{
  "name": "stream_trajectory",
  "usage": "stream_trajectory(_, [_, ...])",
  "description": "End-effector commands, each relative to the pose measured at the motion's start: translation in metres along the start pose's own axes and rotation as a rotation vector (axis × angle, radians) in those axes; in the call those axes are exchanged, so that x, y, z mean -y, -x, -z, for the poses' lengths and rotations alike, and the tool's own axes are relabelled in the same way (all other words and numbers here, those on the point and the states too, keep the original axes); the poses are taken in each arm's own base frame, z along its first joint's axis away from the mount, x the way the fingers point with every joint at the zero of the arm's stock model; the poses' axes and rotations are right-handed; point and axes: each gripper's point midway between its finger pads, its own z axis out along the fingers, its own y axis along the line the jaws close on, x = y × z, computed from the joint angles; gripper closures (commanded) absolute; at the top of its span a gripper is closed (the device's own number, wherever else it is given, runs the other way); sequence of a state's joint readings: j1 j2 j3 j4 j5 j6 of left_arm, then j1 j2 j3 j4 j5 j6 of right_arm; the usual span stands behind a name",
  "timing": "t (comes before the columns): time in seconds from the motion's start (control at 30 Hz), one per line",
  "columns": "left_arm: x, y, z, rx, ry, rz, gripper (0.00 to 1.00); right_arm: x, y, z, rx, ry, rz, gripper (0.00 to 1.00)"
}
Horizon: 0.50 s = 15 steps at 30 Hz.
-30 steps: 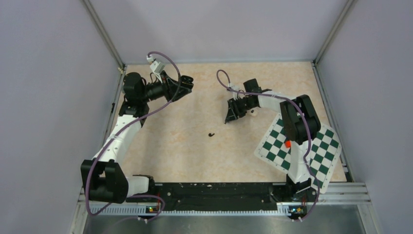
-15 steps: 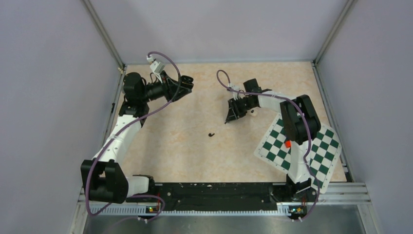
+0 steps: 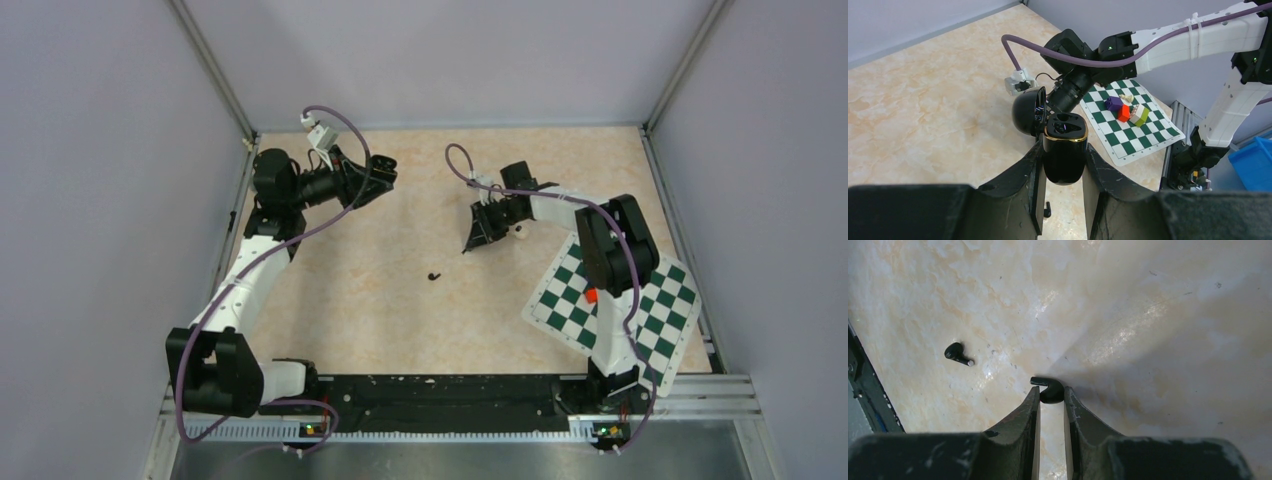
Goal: Insert the wireless bluetooth earbuds into the charging case
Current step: Pick up the right earbud from the center of the board, then insert the right earbud into the right side groove of the charging case.
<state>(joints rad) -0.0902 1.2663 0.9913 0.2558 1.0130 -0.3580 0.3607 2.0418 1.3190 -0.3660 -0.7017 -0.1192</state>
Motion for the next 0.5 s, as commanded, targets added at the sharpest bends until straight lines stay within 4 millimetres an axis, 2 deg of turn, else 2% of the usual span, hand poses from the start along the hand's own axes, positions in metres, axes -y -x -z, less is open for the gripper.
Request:
stream_trajectory(0.0, [0.005, 0.009, 0.002, 0.031, -0.014, -0.037, 1.00, 0.004, 0.001, 0.019, -0.007, -0.067, 0.009, 0.88])
stream_trajectory(0.23, [-0.004, 0.002, -0.001, 0.025, 0.005, -0.010, 1.00, -0.034, 0.058, 0.074, 0.176, -0.128, 0.166, 0.90])
stream_trajectory(0.47, [-0.015, -0.009, -0.006, 0.010, 0.043, -0.010, 1.00, -0.076, 0.110, 0.134, 0.329, -0.316, 0.320, 0.90])
